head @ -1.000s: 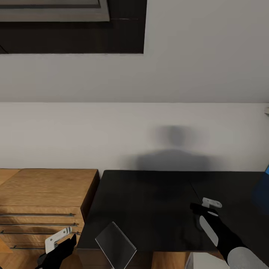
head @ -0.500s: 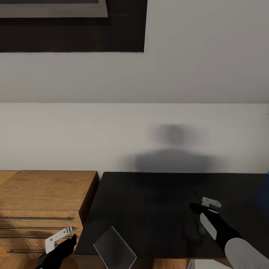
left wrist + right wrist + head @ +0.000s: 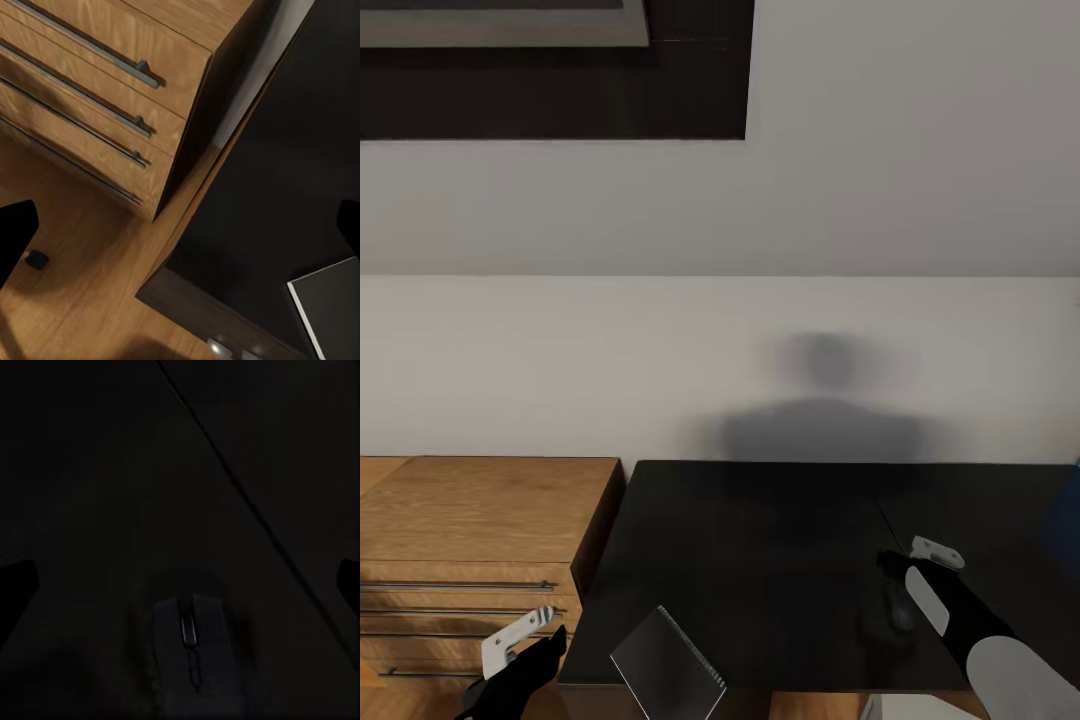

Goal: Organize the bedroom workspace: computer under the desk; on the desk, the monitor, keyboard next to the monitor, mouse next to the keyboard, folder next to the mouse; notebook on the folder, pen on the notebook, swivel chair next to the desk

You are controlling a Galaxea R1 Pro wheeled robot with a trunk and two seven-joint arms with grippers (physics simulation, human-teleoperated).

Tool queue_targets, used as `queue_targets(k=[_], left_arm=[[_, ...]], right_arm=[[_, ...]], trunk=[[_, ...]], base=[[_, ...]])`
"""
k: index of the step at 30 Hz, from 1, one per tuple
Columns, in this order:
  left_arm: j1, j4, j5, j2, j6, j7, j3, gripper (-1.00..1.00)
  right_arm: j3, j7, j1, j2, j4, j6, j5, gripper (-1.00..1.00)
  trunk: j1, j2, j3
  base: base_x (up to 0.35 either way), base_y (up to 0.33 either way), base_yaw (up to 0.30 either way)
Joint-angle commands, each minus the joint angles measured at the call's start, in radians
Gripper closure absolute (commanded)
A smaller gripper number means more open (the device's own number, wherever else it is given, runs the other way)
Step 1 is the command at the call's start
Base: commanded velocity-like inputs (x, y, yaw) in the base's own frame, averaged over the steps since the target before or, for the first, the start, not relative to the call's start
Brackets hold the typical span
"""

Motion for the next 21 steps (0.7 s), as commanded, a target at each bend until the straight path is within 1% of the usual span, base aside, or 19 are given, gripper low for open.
queue_targets(k=[1, 7, 10, 13, 14, 17, 18, 21], left_arm=[[0.000, -0.002, 0.011, 0.000, 0.003, 0.006, 0.000, -1.00], [0.000, -0.002, 0.012, 0.001, 0.003, 0.007, 0.001, -1.00], [0.000, -0.002, 0.015, 0.004, 0.003, 0.012, 0.006, -1.00], [-0.001, -0.002, 0.030, 0.006, 0.003, 0.014, 0.041, -1.00], [-0.001, -0.002, 0.043, 0.007, 0.003, 0.014, 0.063, -1.00], [-0.002, -0.002, 0.065, 0.011, 0.003, 0.015, 0.086, -1.00], [-0.003, -0.002, 0.079, 0.017, 0.002, 0.016, 0.097, -1.00], [-0.003, -0.001, 0.104, 0.029, -0.003, 0.016, 0.118, -1.00]], right_arm=[[0.001, -0.006, 0.000, 0.000, -0.002, 0.006, -0.007, -1.00], [-0.003, -0.002, 0.000, 0.001, -0.006, 0.006, -0.008, -1.00], [-0.003, -0.003, 0.000, 0.001, -0.006, 0.005, -0.008, -1.00], [-0.003, -0.004, 0.000, 0.001, -0.006, 0.003, -0.008, -1.00], [-0.003, -0.003, 0.000, 0.001, -0.006, 0.002, -0.008, -1.00], [-0.003, -0.003, 0.000, 0.001, -0.006, 0.000, -0.008, -1.00], [-0.003, -0.003, 0.000, 0.001, -0.006, 0.000, -0.008, -1.00], [-0.003, -0.003, 0.000, 0.001, -0.007, -0.001, -0.008, -1.00]], trunk=[[0.000, -0.001, -0.001], [0.000, -0.001, -0.001], [0.000, -0.001, -0.001], [0.000, -0.001, -0.001], [0.000, -0.001, -0.001], [0.000, -0.001, -0.001], [0.000, -0.001, -0.001], [0.000, -0.001, -0.001]], base=[[0.000, 0.000, 0.000], [0.000, 0.000, 0.000], [0.000, 0.000, 0.000], [0.000, 0.000, 0.000], [0.000, 0.000, 0.000], [0.000, 0.000, 0.000], [0.000, 0.000, 0.000], [0.000, 0.000, 0.000]])
